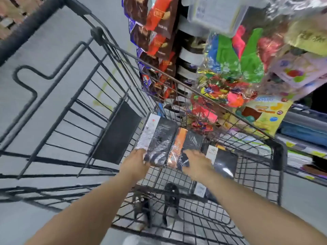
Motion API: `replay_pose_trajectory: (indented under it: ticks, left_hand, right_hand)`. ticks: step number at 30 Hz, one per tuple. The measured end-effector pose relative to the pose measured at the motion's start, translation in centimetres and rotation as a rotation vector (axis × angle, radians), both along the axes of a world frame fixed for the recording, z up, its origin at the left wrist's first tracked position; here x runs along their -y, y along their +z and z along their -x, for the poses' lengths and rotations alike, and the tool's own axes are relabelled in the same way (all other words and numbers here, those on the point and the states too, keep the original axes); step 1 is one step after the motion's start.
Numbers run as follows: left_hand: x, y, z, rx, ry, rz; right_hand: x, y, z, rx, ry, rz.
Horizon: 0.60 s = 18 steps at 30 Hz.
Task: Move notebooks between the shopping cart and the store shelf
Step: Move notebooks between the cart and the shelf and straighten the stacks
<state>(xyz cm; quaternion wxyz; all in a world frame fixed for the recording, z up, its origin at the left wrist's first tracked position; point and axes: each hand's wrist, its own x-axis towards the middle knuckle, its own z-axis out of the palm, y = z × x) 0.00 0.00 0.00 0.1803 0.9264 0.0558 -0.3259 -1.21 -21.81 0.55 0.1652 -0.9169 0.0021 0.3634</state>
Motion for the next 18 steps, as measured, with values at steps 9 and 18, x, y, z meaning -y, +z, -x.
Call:
replay_pose_trajectory:
  ticks: [9, 18]
  left_hand:
    - [-0.6, -10.8, -4.1, -0.059, 0.231, -0.045]
    - [0.9, -12.5, -4.4, 0.029, 0.356, -0.142]
  right_hand:
    - [-4.1, -8.8, -1.3, -0.016, -0.109, -0.037]
    - [-5.5, -10.5, -0.6, -0.052, -0.158, -0.061]
